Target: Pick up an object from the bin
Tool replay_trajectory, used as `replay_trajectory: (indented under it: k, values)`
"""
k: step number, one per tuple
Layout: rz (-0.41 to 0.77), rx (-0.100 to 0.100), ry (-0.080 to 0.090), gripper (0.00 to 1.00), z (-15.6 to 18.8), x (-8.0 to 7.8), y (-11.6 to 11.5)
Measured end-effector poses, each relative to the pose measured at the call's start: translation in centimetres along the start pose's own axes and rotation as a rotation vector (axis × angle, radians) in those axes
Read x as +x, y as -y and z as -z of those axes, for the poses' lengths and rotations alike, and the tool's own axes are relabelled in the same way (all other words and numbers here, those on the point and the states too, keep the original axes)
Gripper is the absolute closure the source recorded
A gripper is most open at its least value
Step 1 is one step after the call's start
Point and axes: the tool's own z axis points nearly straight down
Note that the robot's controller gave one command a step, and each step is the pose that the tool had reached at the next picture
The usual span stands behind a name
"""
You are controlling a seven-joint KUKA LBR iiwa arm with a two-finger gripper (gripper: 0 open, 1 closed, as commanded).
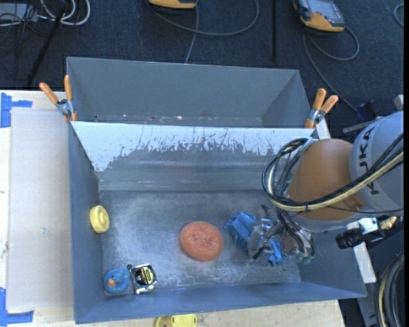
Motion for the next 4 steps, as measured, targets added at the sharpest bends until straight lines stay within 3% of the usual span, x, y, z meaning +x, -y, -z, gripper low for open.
replay_trajectory:
  k: [1, 2, 3, 4]
  values:
    - [0.002, 0.0, 0.0, 0.0, 0.0, 0.0, 0.0]
    - [0.002, 0.0, 0.0, 0.0, 0.0, 0.0, 0.0]
    - [-0.063, 0.001, 0.004, 0.0, -1.8, -2.3, -5.2]
    - [0.08, 0.001, 0.003, 1.0, -2.9, -4.0, -5.1]
